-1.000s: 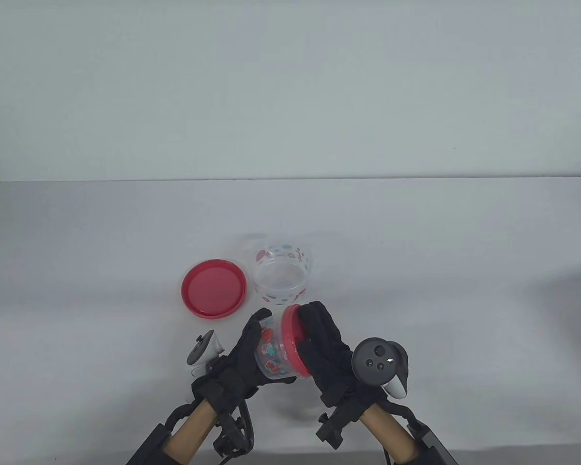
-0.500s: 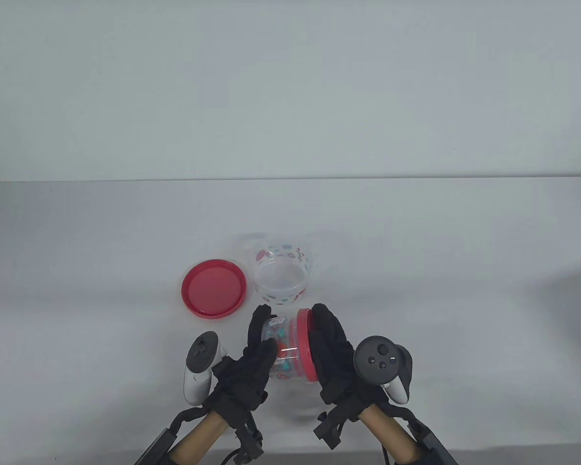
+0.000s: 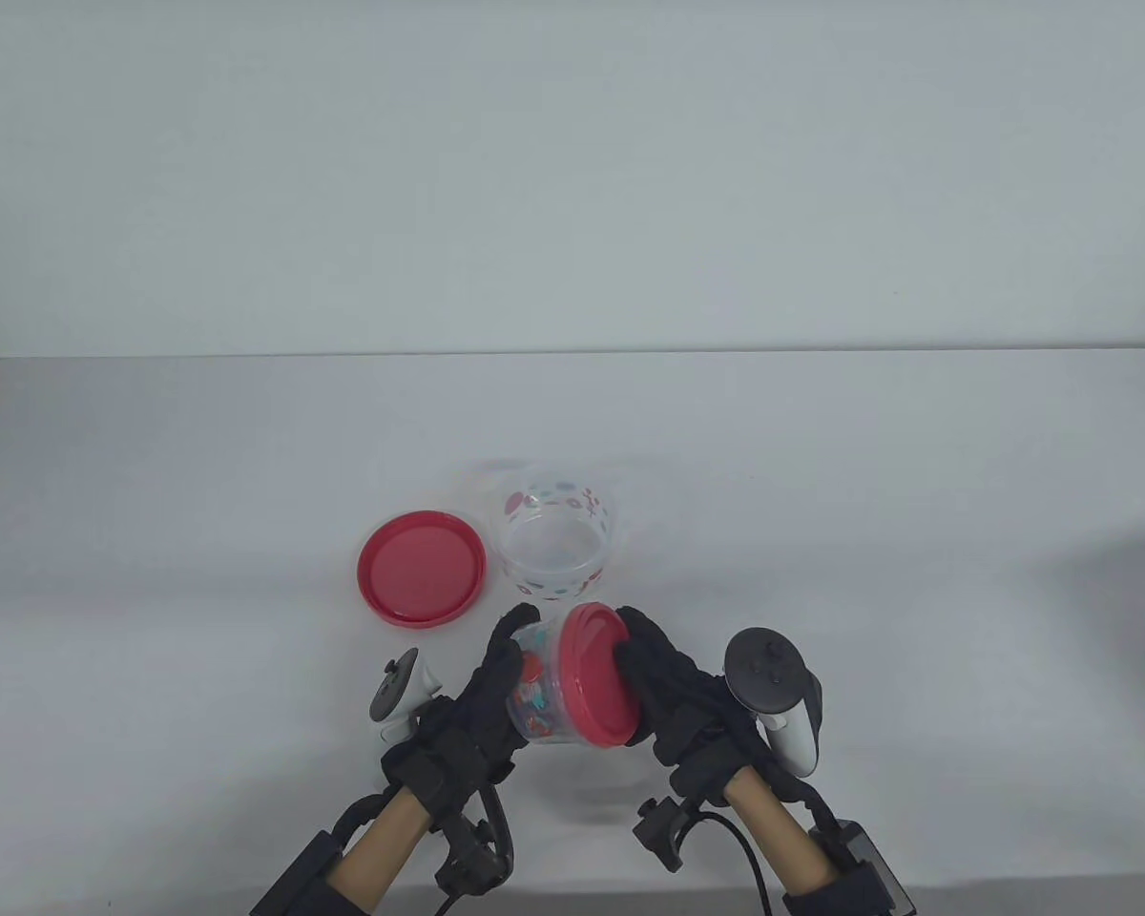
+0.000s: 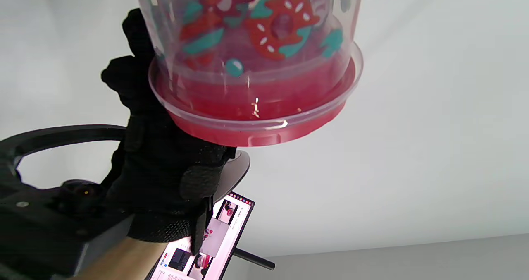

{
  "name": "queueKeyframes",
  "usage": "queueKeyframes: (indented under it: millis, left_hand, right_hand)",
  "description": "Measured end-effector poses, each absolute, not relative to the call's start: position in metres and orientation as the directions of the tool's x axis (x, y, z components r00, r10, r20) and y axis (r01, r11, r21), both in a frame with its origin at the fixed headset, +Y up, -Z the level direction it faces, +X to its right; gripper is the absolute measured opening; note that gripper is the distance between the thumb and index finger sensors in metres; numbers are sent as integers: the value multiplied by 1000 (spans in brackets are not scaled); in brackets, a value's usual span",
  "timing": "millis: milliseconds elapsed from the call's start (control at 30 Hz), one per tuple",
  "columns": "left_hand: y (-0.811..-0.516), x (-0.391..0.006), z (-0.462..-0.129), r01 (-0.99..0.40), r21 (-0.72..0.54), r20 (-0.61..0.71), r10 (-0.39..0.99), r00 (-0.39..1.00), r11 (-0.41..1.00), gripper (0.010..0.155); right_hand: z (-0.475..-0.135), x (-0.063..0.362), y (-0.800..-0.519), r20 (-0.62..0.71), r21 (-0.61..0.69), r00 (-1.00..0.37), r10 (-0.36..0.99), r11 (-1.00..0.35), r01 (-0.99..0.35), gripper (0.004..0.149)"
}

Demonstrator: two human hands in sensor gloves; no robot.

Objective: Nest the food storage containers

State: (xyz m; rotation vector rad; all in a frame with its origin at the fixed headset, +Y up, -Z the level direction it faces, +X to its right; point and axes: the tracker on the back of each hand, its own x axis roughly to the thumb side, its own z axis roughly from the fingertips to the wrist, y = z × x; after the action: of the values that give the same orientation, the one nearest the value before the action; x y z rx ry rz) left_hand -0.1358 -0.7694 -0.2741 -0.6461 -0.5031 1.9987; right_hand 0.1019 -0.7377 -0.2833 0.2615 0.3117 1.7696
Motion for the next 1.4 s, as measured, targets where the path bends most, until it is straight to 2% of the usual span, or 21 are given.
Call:
queueKeyframes:
  millis: [200,267,433,700,767,933,1167,1400]
  left_hand:
    - [-773,-143,-279,-675,-537,-276,861,-427,-506,79]
    - [-772,-149,-283,-715,-536,-228,893,-389,-448,78]
    - [-761,-171,-290,-815,-479,-114,943,-311,-327,76]
    - [-750,-214,-302,-937,-322,16,989,-146,-133,74]
    - [-749,-221,-304,-946,-301,19,991,-133,-121,74]
    - [-749,-232,-305,-933,-277,11,970,-244,-232,75]
    - [-747,-230,-305,-936,-281,31,973,-229,-212,74]
    - [-745,-226,-305,-937,-294,33,977,-209,-190,71]
  right_hand:
    - [-287,105,-735,27,308,-164,986,-165,-937,52]
    - [-288,107,-731,41,277,-191,981,-194,-941,52]
    - [-298,112,-713,58,102,-290,955,-295,-950,52]
    - [-343,98,-679,7,-112,-445,895,-442,-890,53]
    - [-357,90,-675,-13,-151,-471,882,-468,-871,53]
    - [-386,71,-675,-86,-190,-531,843,-537,-822,54]
    - [-410,49,-685,-181,-163,-726,663,-749,-643,54]
    - [-416,44,-692,-220,-131,-764,606,-795,-593,54]
